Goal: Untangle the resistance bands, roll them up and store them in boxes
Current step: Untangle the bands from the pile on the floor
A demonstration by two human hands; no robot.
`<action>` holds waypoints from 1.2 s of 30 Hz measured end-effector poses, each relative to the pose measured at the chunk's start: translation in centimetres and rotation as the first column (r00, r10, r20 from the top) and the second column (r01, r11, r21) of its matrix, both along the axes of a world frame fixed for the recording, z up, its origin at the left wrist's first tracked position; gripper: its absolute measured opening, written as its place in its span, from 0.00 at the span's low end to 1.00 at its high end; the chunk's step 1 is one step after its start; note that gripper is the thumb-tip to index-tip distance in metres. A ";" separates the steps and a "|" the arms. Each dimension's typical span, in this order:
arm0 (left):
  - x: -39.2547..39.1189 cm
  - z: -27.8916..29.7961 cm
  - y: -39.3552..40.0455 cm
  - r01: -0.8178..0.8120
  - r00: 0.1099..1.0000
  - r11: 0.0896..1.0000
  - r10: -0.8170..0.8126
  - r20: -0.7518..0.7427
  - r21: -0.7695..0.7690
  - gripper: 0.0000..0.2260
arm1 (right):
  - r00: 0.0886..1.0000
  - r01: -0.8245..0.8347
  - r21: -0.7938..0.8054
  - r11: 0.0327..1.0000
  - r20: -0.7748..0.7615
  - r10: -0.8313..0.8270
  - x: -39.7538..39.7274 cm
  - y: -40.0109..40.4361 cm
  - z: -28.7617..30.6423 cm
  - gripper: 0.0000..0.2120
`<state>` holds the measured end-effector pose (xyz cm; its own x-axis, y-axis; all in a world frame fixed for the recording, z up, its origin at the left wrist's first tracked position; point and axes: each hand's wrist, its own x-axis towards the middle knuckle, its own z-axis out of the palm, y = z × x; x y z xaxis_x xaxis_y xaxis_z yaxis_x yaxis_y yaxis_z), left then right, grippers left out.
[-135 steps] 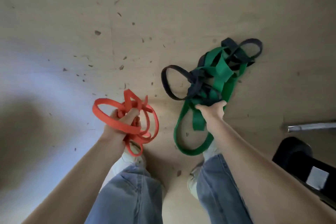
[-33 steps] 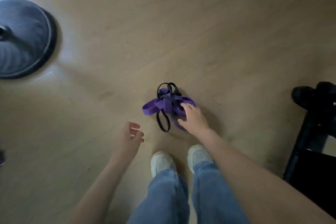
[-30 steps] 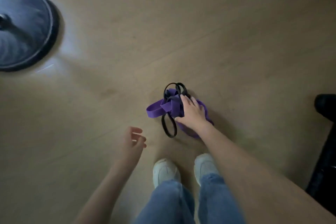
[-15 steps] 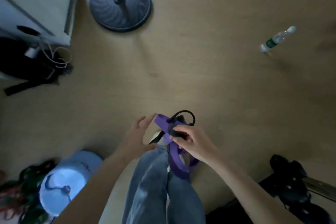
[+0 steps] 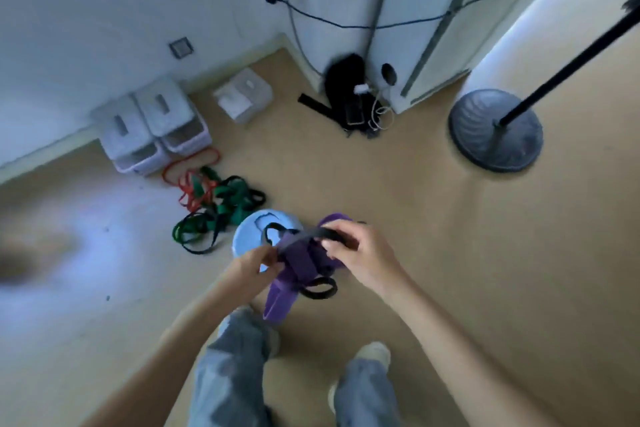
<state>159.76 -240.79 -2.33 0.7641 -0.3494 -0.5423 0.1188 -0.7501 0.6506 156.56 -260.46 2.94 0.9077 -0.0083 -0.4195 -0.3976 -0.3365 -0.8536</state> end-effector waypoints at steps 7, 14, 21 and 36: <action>8.4 1.1 15.5 -0.484 0.873 0.873 0.487 -0.030 0.061 0.05 | 0.997 -0.075 -0.036 0.997 -0.016 0.074 14.0 17.6 -0.9 0.08; 15.4 2.5 23.0 -0.694 0.720 0.720 0.694 -0.008 -0.002 0.11 | 0.986 -0.164 -0.004 0.986 -0.016 0.164 23.1 25.7 -1.2 0.09; 25.8 -0.2 25.0 -0.683 0.730 0.727 0.680 0.065 0.074 0.20 | 0.970 -0.234 0.018 0.972 -0.062 0.235 34.5 25.8 -4.5 0.13; 41.9 -5.9 27.1 -0.820 0.571 0.549 0.804 0.163 0.163 0.16 | 0.805 -0.567 0.009 0.823 -0.205 0.557 54.5 29.3 -11.3 0.13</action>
<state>201.70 -213.74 -8.19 0.7005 0.5456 -0.4600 0.7096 -0.4639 0.5303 211.11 -231.15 -8.40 0.6624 0.4526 -0.5970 -0.2776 -0.5919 -0.7567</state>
